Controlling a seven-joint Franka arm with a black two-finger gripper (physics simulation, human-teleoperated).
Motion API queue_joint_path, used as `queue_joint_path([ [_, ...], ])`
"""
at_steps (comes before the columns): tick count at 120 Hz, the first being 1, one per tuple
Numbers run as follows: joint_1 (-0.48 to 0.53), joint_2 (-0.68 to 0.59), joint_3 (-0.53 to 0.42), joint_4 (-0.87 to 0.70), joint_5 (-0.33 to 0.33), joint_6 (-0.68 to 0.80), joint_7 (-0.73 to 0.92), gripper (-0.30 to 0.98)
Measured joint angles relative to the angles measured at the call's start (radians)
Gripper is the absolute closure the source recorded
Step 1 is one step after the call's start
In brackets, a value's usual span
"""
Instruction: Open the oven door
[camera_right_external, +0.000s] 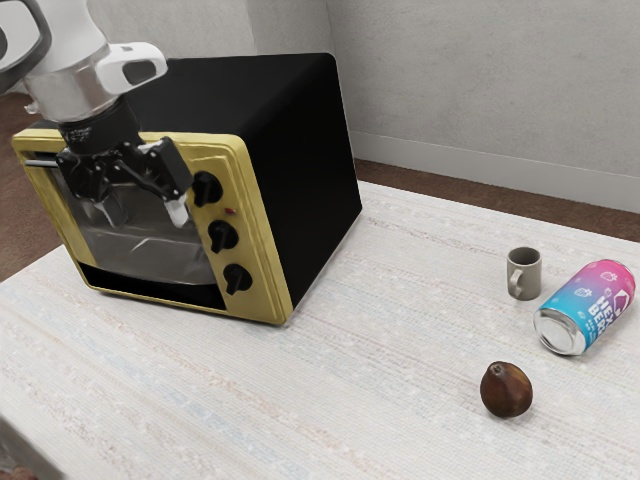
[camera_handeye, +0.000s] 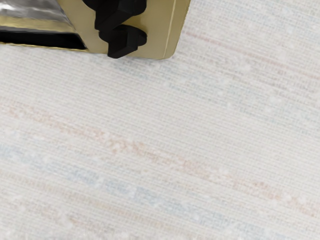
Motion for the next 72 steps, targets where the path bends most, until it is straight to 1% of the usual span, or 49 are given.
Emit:
queue_joint_path([
  [8,0.003,-0.007,-0.002,-0.009,0.004,-0.025,-0.062,0.00],
  [12,0.016,-0.035,-0.002,-0.042,0.005,-0.031,-0.091,0.00],
  [17,0.067,-0.074,-0.002,-0.085,0.008,-0.026,-0.125,0.00],
  [20,0.128,-0.077,-0.002,-0.100,0.014,-0.011,-0.143,0.00],
  [24,0.215,-0.067,0.001,-0.113,0.020,0.034,-0.167,0.00],
  [30,0.306,-0.057,0.003,-0.122,0.027,0.131,-0.201,0.00],
  [38,0.392,-0.038,-0.002,-0.132,0.029,0.283,-0.242,0.00],
  [48,0.476,-0.104,-0.039,-0.205,0.027,0.425,-0.287,0.00],
  [52,0.495,-0.107,-0.047,-0.218,-0.008,0.469,-0.307,0.00],
  [64,0.541,-0.080,-0.053,-0.231,-0.145,0.574,-0.382,0.00],
  [72,0.558,-0.066,-0.050,-0.240,-0.207,0.626,-0.436,0.00],
])
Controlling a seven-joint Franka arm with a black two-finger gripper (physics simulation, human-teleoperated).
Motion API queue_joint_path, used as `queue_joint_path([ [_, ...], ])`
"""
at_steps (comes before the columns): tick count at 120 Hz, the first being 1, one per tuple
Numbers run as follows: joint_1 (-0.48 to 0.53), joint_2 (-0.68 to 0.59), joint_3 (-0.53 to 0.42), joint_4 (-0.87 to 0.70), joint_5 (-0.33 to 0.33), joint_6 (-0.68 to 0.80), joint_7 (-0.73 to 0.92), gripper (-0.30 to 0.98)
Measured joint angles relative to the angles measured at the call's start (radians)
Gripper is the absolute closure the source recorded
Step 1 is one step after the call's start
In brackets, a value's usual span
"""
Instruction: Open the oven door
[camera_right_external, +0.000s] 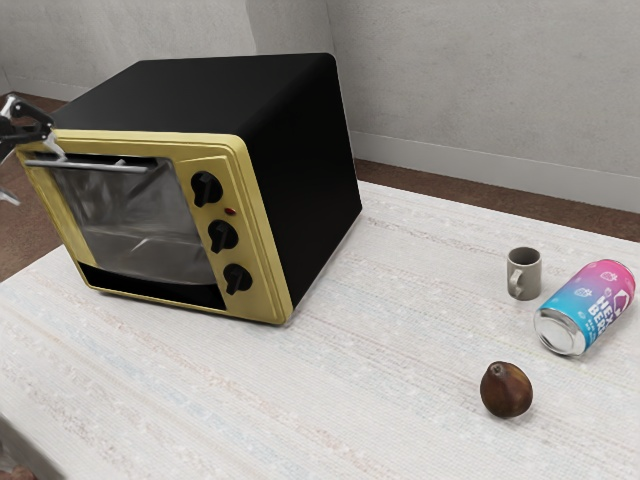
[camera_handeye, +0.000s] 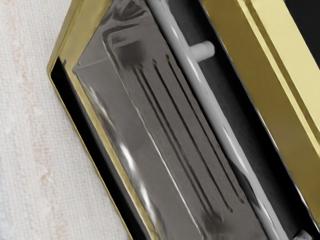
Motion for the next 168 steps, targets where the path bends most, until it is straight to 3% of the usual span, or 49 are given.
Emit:
queue_joint_path([
  [22,0.040,0.049,-0.005,-0.020,-0.071,0.130,-0.158,0.00],
  [36,0.109,0.008,-0.077,-0.121,-0.099,0.211,-0.237,0.00],
  [75,0.117,0.072,-0.096,-0.119,-0.169,0.331,-0.416,0.00],
  [124,0.122,0.090,-0.114,-0.130,-0.160,0.383,-0.540,0.00],
  [147,0.121,0.091,-0.117,-0.131,-0.085,0.391,-0.507,0.00],
  [168,0.119,0.094,-0.118,-0.150,-0.055,0.393,-0.478,0.00],
])
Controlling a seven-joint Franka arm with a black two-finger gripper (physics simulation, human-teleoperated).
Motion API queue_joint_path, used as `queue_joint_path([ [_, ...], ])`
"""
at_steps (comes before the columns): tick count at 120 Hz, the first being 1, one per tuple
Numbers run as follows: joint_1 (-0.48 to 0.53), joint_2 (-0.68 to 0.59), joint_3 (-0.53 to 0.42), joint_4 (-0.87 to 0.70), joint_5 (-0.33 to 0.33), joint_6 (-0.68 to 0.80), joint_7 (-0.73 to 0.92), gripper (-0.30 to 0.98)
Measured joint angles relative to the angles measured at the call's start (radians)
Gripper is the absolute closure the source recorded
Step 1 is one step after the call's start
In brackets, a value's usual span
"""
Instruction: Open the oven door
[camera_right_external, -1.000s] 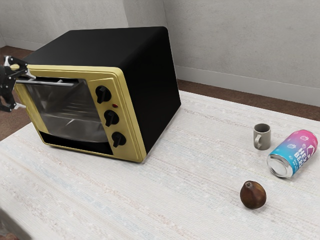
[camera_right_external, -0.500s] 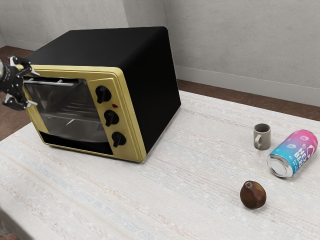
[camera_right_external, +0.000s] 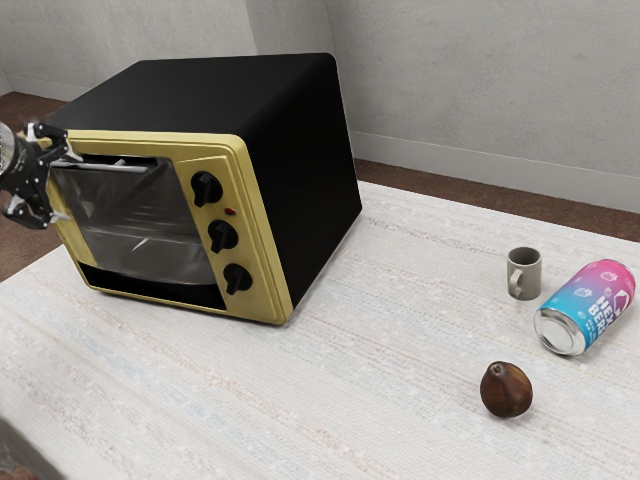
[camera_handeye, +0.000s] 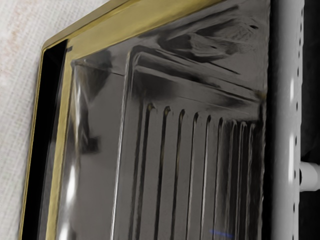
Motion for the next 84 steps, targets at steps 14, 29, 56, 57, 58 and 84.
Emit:
queue_joint_path([
  [14,0.002,0.003,0.000,-0.019,0.006,0.002,0.014,0.00],
  [29,0.010,-0.019,-0.001,-0.062,0.009,0.001,0.019,0.00],
  [56,0.017,-0.177,-0.001,-0.247,-0.006,-0.001,0.012,0.00],
  [57,0.018,-0.190,-0.001,-0.261,-0.008,-0.001,0.012,0.00],
  [58,0.018,-0.202,-0.001,-0.275,-0.009,-0.001,0.011,0.00],
  [84,0.101,-0.661,0.012,-0.689,-0.008,0.005,0.018,0.00],
])
